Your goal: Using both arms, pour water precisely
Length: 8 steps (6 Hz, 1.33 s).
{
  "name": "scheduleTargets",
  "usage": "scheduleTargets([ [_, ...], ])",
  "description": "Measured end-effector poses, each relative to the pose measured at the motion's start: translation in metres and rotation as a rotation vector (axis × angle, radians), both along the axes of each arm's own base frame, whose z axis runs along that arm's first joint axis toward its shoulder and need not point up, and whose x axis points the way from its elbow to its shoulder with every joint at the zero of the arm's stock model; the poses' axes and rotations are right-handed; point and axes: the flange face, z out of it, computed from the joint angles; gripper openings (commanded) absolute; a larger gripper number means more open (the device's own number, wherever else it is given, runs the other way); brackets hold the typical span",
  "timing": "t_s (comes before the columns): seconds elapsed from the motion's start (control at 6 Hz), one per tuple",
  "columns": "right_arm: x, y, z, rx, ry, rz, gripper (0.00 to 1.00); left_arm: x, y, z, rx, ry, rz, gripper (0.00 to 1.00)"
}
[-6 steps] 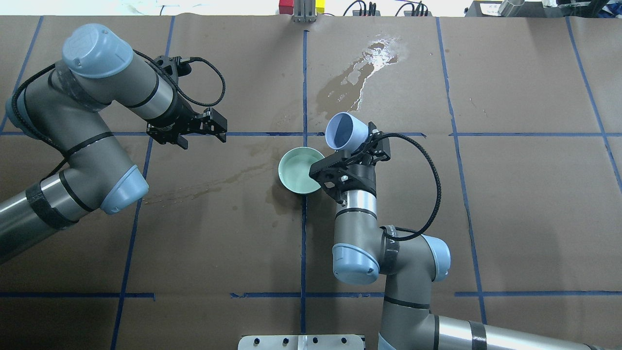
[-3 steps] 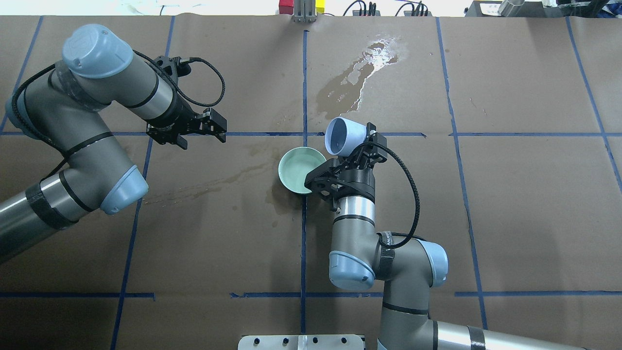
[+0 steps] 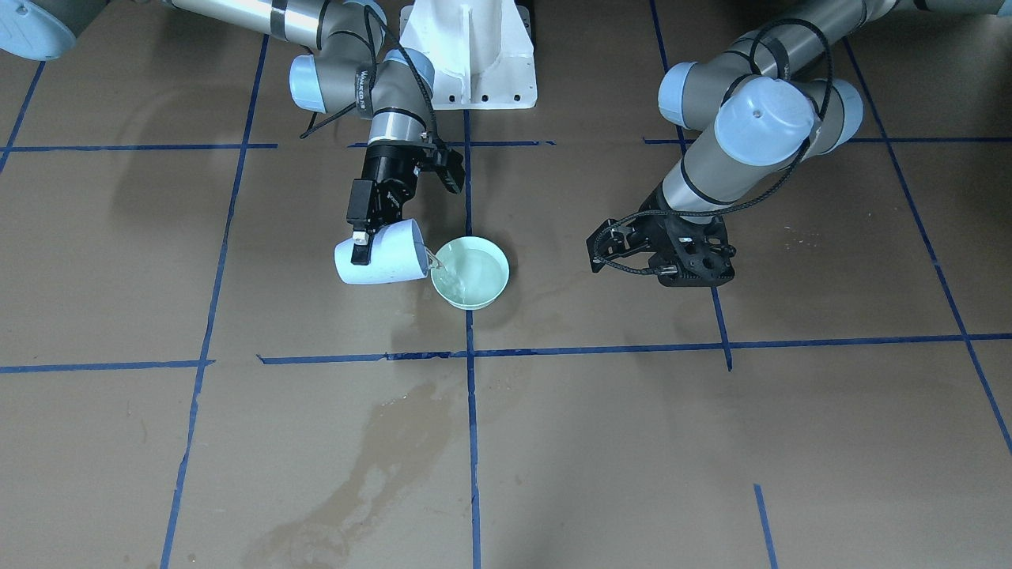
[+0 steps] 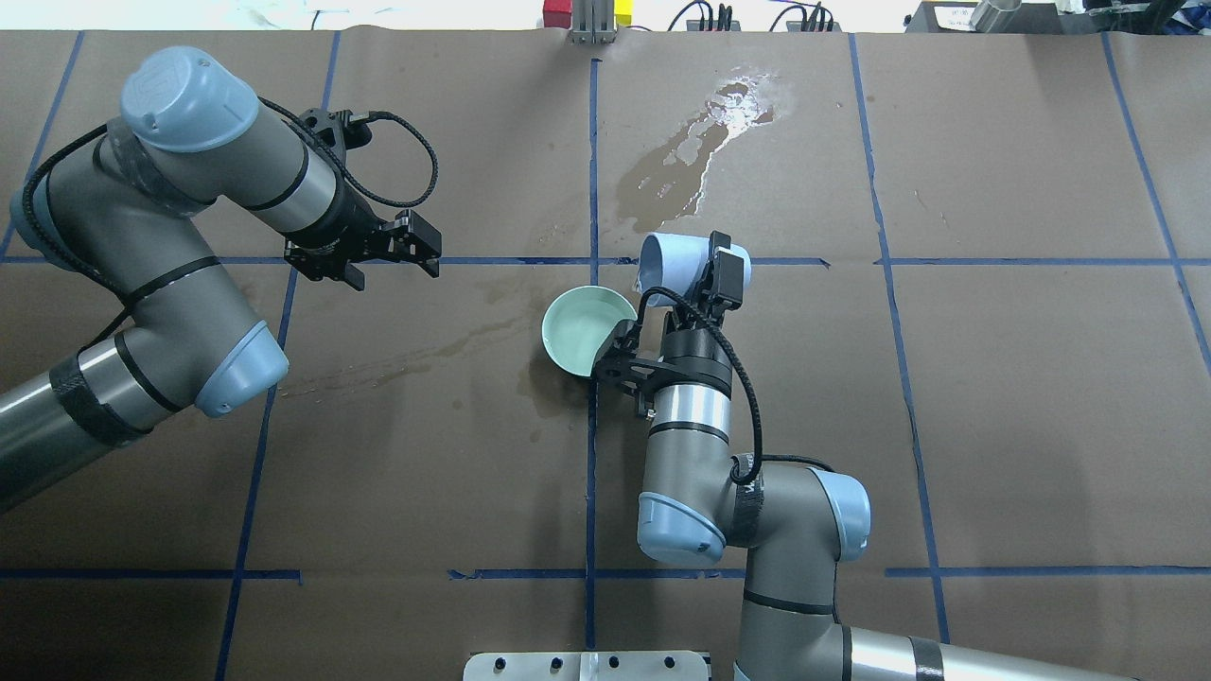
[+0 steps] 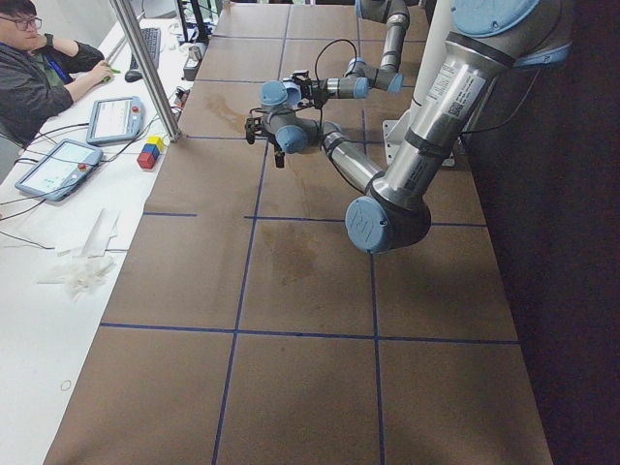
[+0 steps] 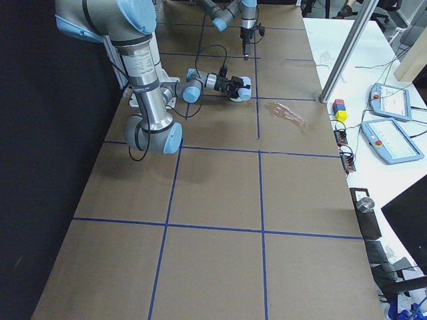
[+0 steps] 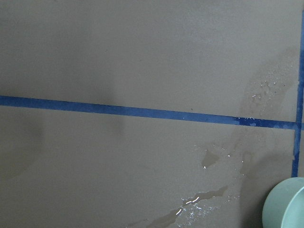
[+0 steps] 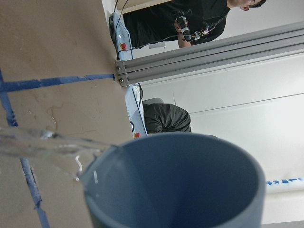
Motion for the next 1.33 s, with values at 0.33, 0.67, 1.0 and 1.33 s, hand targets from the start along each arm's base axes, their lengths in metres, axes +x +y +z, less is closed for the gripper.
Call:
scheduleTargets([
  [0.33, -0.0019, -0.0004, -0.0058, -0.001, 0.050, -0.009, 0.00, -0.0001, -0.0001, -0.0001, 0.000, 0.000, 0.000, 1.00],
  [0.67, -0.0035, -0.0001, -0.0068, -0.006, 0.094, -0.016, 0.00, -0.0005, -0.0004, 0.0001, 0.000, 0.000, -0.001, 1.00],
  [1.0, -0.0036, 0.0002, -0.0073, -0.008, 0.139, -0.026, 0.00, -0.0007, -0.0003, 0.0008, -0.001, -0.001, -0.001, 1.00],
  [1.33, -0.0038, 0.0001, -0.0084, -0.008, 0.156, -0.030, 0.00, -0.0007, -0.0003, 0.0009, -0.001, -0.001, -0.001, 1.00],
])
